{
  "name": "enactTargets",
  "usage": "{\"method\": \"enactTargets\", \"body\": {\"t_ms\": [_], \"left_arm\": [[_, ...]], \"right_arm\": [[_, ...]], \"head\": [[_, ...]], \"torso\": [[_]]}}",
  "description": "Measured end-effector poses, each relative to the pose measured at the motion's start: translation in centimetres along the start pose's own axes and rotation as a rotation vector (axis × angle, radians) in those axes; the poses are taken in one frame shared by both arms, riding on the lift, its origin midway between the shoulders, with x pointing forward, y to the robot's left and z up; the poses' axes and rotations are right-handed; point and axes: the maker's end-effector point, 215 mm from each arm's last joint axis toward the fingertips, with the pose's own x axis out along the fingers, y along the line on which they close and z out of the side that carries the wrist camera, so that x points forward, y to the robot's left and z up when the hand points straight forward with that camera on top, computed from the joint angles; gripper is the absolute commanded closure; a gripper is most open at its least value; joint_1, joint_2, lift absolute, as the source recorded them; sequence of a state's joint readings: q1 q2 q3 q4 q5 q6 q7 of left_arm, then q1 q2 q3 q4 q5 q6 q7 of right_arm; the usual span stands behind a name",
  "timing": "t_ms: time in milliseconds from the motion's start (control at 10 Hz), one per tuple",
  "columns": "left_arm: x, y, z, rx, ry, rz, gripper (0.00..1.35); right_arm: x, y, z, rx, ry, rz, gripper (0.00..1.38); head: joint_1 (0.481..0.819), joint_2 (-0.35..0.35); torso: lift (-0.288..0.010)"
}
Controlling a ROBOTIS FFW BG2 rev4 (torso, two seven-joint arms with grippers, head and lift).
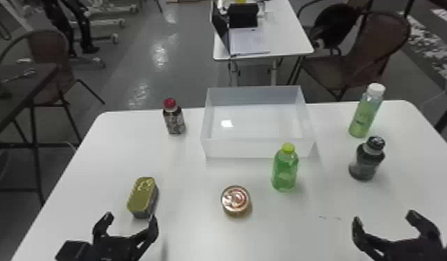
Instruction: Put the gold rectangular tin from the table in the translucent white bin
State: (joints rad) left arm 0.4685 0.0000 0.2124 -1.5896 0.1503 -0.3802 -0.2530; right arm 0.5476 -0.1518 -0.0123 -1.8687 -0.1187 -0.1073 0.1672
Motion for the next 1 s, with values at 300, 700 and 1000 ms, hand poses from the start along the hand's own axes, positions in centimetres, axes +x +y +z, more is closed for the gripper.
{"method": "enactTargets", "body": {"t_ms": [300,700,1000], "left_arm": [[0.0,-0.1,-0.1,-0.003,0.002,-0.001,0.10],[0.3,-0.5,-0.9,-0.010,0.022,-0.008,0.10],[1.7,-0.2,-2.3,-0.003,0.054,-0.005,0.10]], "right_arm": [[0.1,0.0,0.0,0.001,-0.001,-0.001,0.08],[0.1,0.0,0.0,0.003,-0.001,-0.002,0.08],[0.3,0.0,0.2,0.005,-0.005,0.002,0.08]], "head": [[0.695,0.119],[0.695,0.113],[0.695,0.113]], "torso": [[-0.091],[-0.091],[-0.091]]}}
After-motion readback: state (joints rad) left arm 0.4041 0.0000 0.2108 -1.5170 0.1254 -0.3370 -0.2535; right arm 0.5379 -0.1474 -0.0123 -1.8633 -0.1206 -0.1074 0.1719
